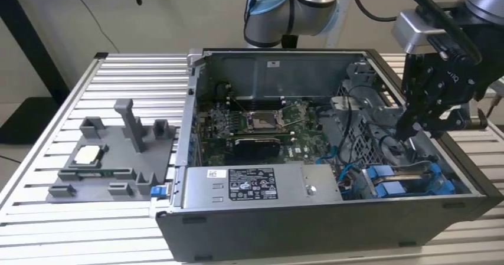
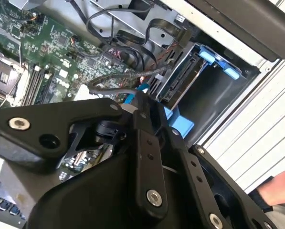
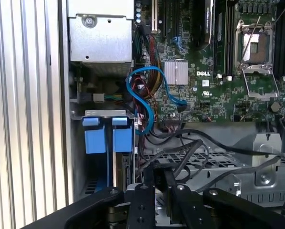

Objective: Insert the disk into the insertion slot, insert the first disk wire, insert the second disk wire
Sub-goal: 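Insert the first disk wire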

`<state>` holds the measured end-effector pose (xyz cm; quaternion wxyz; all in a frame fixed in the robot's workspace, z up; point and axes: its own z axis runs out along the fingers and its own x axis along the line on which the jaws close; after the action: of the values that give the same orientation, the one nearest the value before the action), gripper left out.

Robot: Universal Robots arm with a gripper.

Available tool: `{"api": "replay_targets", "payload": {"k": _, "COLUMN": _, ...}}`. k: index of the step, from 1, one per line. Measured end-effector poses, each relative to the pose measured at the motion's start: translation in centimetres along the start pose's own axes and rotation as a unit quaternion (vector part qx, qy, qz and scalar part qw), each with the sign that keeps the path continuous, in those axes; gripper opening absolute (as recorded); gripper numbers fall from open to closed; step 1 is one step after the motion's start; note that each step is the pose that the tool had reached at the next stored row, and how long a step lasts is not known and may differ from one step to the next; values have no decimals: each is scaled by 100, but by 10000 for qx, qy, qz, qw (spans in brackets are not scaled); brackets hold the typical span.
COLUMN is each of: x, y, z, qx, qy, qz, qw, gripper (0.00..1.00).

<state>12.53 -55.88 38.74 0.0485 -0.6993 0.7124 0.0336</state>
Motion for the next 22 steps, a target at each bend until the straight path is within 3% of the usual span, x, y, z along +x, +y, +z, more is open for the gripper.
{"api": "replay_targets", "payload": {"k": 1, "x": 6, "y": 1, "z": 6, "qx": 7, "qy": 0, "qz": -1, "qw": 10000, "gripper": 19}}
{"api": "replay_targets", "payload": {"k": 8, "x": 124, "y": -9, "z": 39, "qx": 11, "qy": 4, "qz": -2, "qw": 10000, "gripper": 19}}
{"api": "replay_targets", "payload": {"k": 12, "x": 189, "y": -39, "z": 104, "qx": 11, "qy": 2, "qz": -2, "qw": 10000, "gripper": 19}}
{"api": "replay_targets", "payload": {"k": 22, "x": 213, "y": -298, "z": 234, "qx": -22, "qy": 3, "qz": 2, "qw": 10000, "gripper": 19}}
